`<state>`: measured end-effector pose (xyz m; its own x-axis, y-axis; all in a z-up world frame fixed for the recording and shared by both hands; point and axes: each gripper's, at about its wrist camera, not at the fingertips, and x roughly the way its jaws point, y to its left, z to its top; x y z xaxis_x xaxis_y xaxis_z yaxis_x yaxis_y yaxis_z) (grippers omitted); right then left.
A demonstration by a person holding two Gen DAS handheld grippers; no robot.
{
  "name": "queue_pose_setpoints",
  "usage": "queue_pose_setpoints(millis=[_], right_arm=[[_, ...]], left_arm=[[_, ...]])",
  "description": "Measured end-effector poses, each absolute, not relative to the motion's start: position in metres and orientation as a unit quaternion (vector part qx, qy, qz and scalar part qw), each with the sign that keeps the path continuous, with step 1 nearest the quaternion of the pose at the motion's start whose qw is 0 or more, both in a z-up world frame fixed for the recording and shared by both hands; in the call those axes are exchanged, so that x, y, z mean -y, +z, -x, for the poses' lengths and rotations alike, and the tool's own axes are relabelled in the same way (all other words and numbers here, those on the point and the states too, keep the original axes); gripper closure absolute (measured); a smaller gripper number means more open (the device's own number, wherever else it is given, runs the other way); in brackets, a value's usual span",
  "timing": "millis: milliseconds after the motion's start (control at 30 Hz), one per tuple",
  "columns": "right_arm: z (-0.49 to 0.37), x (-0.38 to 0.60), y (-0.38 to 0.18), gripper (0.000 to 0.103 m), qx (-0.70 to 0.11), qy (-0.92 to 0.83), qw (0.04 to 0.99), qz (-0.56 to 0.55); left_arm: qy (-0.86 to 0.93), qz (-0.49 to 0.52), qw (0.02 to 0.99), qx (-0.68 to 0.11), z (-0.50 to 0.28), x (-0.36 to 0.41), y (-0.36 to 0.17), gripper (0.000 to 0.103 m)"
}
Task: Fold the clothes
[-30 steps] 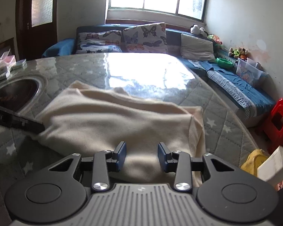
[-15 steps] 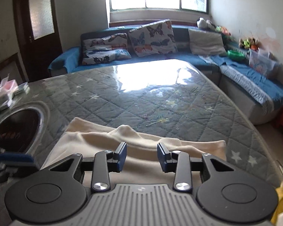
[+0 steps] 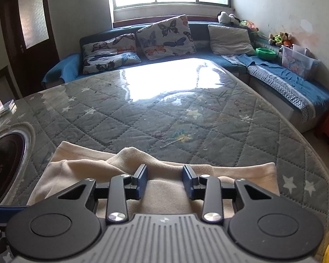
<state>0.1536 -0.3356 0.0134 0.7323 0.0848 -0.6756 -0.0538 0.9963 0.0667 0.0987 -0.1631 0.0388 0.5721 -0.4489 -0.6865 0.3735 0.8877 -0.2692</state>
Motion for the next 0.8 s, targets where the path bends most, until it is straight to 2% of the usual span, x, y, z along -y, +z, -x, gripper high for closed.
queue_pose_setpoints(millis=[300, 533, 600, 733, 800], right_arm=[[-0.143, 0.332, 0.025, 0.067, -0.356, 0.046, 0.933, -0.006], [-0.112, 0.323, 0.039, 0.067, -0.345, 0.068, 0.936, 0.024], [-0.101, 0.321, 0.041, 0.066, -0.346, 0.078, 0.935, 0.029], [-0.079, 0.317, 0.037, 0.065, -0.348, 0.090, 0.933, 0.030], [-0.069, 0.313, 0.033, 0.059, -0.349, 0.092, 0.932, 0.032]], left_arm=[[-0.222, 0.042, 0.888, -0.400, -0.097, 0.164, 0.041, 0.074], [-0.208, 0.038, 0.890, -0.404, -0.094, 0.161, 0.041, 0.069], [-0.204, 0.037, 0.891, -0.405, -0.093, 0.160, 0.040, 0.063], [-0.198, 0.033, 0.893, -0.404, -0.090, 0.157, 0.040, 0.059], [-0.193, 0.030, 0.894, -0.402, -0.088, 0.156, 0.040, 0.054]])
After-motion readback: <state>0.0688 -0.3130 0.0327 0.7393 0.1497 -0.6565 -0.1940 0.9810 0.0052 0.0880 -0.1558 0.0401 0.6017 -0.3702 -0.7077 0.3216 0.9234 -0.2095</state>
